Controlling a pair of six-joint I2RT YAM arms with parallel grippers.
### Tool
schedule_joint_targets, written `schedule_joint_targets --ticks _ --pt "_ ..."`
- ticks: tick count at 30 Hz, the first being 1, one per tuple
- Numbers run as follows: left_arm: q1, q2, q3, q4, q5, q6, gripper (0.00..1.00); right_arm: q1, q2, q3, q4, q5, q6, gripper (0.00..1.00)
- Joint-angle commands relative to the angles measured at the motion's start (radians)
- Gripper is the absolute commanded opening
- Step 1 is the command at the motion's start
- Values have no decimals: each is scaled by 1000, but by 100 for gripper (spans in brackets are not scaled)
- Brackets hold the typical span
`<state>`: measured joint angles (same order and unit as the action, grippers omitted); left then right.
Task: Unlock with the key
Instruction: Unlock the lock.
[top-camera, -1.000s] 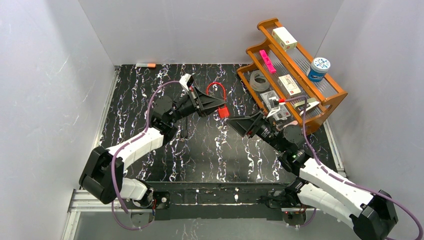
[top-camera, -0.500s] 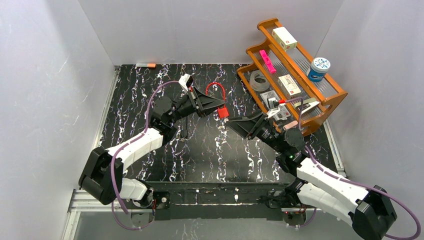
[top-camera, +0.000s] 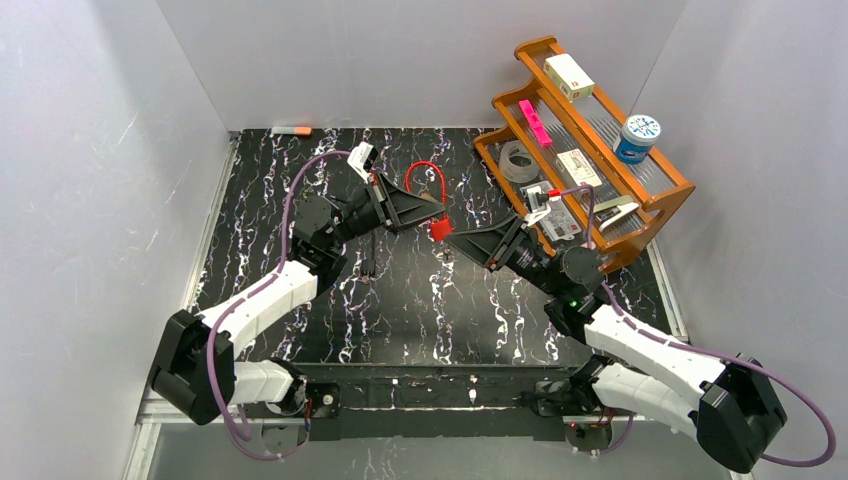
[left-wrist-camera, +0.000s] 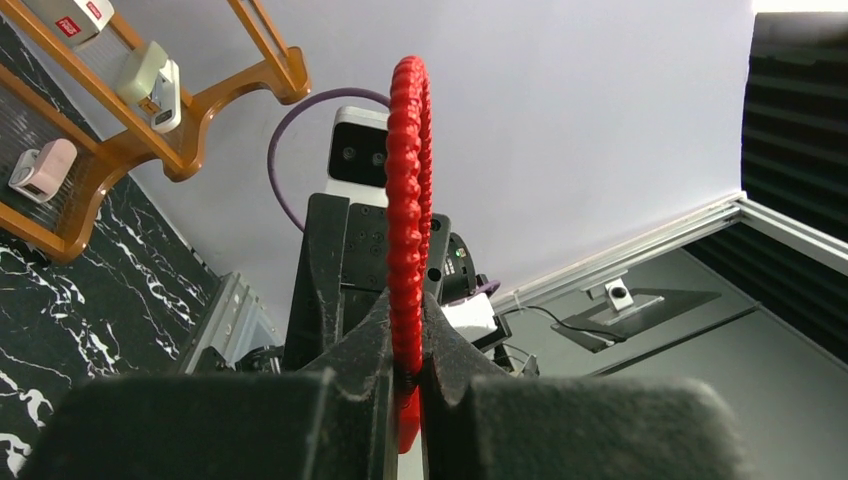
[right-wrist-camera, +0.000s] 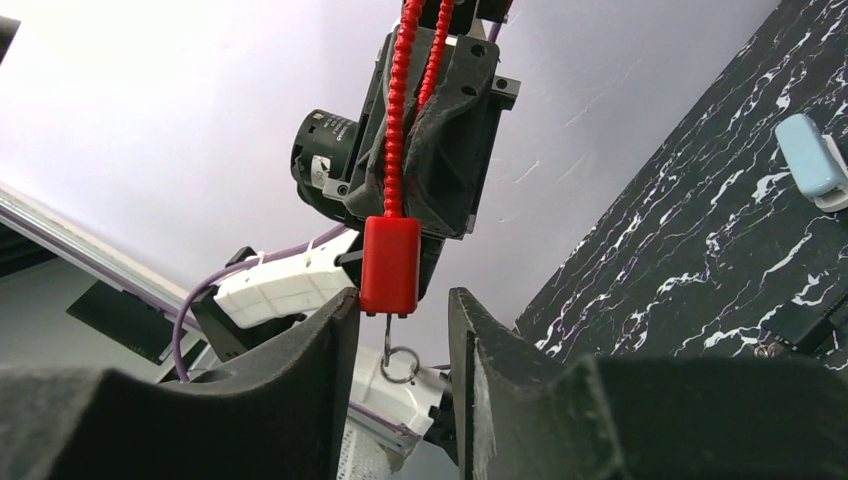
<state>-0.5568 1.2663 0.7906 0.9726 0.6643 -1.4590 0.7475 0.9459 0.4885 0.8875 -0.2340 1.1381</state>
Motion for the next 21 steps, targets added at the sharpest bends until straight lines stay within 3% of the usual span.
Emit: schedule_joint_targets --ticks 1,4,10,14,19,21 --pt "-6 -46 25 51 42 31 0 -5 7 44 59 -9 -13 47" --pt "-6 -50 20 51 39 35 0 -4 16 55 56 -10 -20 49" --pt "-6 -54 14 51 39 39 0 -5 39 60 80 -16 -24 33" --pt "-6 -56 1 50 36 41 23 -4 44 67 87 -6 -36 17" --pt "-6 -63 -25 50 34 45 47 -4 35 59 101 33 -30 13" --pt "-6 -65 -34 50 36 46 50 -5 32 50 113 49 -25 13"
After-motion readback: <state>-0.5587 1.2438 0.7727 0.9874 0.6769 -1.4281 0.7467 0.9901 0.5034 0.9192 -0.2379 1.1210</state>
